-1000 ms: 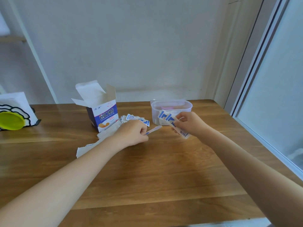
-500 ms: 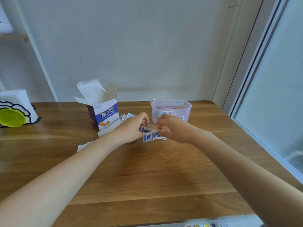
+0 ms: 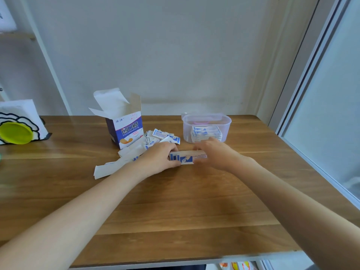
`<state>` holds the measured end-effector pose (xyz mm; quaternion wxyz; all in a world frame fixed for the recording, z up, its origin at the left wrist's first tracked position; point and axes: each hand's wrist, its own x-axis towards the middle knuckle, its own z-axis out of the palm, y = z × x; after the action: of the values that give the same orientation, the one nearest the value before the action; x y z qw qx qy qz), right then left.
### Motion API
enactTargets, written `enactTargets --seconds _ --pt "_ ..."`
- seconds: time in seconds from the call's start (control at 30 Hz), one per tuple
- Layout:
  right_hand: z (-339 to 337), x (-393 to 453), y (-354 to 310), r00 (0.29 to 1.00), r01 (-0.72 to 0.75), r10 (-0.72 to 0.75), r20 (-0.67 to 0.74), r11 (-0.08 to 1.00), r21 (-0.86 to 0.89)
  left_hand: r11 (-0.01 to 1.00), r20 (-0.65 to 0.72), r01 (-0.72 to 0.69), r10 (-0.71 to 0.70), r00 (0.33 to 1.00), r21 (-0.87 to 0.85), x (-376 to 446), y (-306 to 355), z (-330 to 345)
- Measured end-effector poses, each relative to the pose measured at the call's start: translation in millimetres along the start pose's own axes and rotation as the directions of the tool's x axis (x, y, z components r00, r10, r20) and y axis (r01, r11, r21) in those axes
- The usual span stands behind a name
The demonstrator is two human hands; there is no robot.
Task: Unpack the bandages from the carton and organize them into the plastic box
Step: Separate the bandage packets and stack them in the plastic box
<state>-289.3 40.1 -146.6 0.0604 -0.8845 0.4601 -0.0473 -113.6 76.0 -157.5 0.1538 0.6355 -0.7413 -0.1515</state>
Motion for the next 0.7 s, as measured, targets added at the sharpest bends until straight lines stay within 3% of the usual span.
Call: enactTargets --seconds 0.07,0.2,0.4,0.5,0.6,0.7 --pt "-5.1 -2.7 13.3 0.997 -0.049 0.049 0.051 0.999 -0.010 1.000 -0.008 -0.007 0.007 1.000 -0.020 0.8 1.6 2.4" --pt "-9.8 -9.3 25.0 0.992 -0.114 0.105 0.075 0.984 0.138 0.998 0.007 -0.052 0.053 0.999 -0.024 1.8 5.0 5.9" --pt "-1.6 -7.0 17.2 0.998 -0.066 0.064 0.019 0.960 0.271 0.996 -0.056 -0.036 0.031 0.998 -0.077 4.3 6.6 9.0" --pt "0.5 -7.5 16.4 0.996 -0.009 0.022 -0.091 0.989 0.147 0.993 -0.099 0.017 -0.029 0.995 -0.119 1.7 3.4 8.7" --pt "11.3 -8.8 14.1 0.990 0.026 -0.024 -0.138 1.000 0.009 1.000 -0.102 0.008 -0.010 0.995 -0.021 -3.2 3.8 10.5" --pt "18.2 -12.7 14.3 0.984 0.052 -0.051 -0.173 0.999 0.002 0.998 -0.128 -0.017 0.025 0.991 0.062 -8.0 4.2 13.4"
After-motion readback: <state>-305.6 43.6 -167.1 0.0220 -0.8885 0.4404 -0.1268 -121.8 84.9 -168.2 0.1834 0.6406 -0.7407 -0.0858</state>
